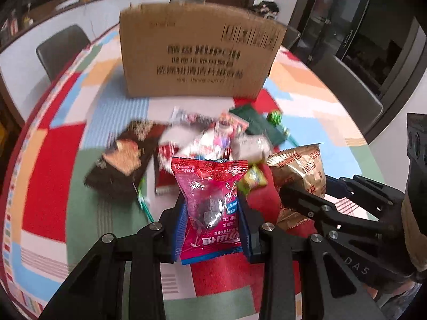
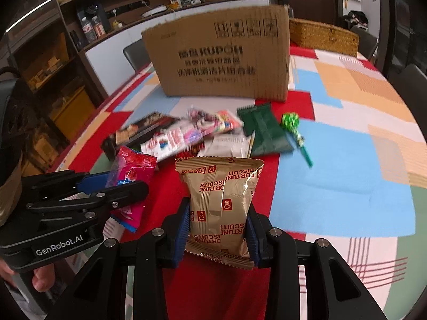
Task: Organize snacks
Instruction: 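Lift the red-pink bag with the left gripper while the right lifts the biscuit bag toward the box, then open both grippers over the cardboard box, dropping both bags inside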
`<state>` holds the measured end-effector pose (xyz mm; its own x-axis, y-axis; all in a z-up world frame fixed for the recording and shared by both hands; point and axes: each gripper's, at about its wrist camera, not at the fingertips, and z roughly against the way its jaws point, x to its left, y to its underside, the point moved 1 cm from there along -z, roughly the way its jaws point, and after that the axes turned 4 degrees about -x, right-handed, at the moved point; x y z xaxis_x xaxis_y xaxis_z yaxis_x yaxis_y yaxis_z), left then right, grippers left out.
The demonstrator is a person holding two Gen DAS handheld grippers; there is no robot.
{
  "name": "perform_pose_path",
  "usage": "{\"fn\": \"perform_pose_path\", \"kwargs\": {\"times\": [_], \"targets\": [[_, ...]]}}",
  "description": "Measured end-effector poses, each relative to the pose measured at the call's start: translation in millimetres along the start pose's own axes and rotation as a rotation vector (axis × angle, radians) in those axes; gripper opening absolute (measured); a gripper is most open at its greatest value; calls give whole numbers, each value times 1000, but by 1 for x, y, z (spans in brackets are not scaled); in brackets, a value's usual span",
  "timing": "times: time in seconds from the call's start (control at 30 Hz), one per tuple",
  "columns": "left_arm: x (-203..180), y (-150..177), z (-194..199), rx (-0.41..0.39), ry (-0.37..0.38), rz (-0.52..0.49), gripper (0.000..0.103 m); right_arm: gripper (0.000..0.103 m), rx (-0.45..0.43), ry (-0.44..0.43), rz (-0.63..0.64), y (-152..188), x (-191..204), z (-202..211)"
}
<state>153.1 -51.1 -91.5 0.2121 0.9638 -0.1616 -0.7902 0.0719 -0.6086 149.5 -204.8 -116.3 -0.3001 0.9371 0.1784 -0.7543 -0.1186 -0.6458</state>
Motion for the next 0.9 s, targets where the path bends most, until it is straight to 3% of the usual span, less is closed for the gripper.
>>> {"fn": "perform_pose_path", "kwargs": {"times": [0.5, 0.9], "targets": [[15, -98, 40, -224, -27, -75, 34, 38, -197, 31, 31, -96, 8, 25], [42, -179, 40, -309, -40, -91, 34, 38, -333, 50, 69, -185, 17, 25]]}}
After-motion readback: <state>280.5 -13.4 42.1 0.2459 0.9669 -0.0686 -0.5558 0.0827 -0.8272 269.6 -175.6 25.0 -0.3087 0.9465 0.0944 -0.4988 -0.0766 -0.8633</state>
